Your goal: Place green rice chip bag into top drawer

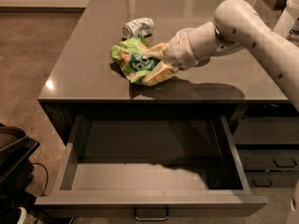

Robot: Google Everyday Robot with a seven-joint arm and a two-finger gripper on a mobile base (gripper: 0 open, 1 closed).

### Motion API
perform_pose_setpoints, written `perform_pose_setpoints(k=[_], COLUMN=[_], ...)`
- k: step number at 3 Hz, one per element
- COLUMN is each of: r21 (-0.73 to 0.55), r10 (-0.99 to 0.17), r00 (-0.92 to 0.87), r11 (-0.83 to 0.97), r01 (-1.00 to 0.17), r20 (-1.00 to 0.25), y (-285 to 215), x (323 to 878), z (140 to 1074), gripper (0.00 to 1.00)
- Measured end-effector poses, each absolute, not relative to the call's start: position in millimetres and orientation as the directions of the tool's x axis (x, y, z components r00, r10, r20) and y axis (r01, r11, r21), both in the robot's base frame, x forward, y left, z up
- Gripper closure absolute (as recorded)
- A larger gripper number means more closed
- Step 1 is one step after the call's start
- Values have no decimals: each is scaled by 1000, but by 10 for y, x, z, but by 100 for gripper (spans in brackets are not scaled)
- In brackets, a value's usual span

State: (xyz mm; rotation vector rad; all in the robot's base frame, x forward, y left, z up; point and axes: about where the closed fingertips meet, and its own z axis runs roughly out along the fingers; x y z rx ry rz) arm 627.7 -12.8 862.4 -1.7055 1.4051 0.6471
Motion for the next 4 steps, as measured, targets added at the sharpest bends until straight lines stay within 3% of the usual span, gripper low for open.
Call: perform_pose_setpoints(k=[2, 4], r21=[-190, -175], r10=[-579, -512], r00=[117, 16], r11=[67, 264], r01=[-980, -948], r20=[-807, -859], y=[-440, -501], x=[5252, 4236], z=[9021, 8962], gripper=[100, 100])
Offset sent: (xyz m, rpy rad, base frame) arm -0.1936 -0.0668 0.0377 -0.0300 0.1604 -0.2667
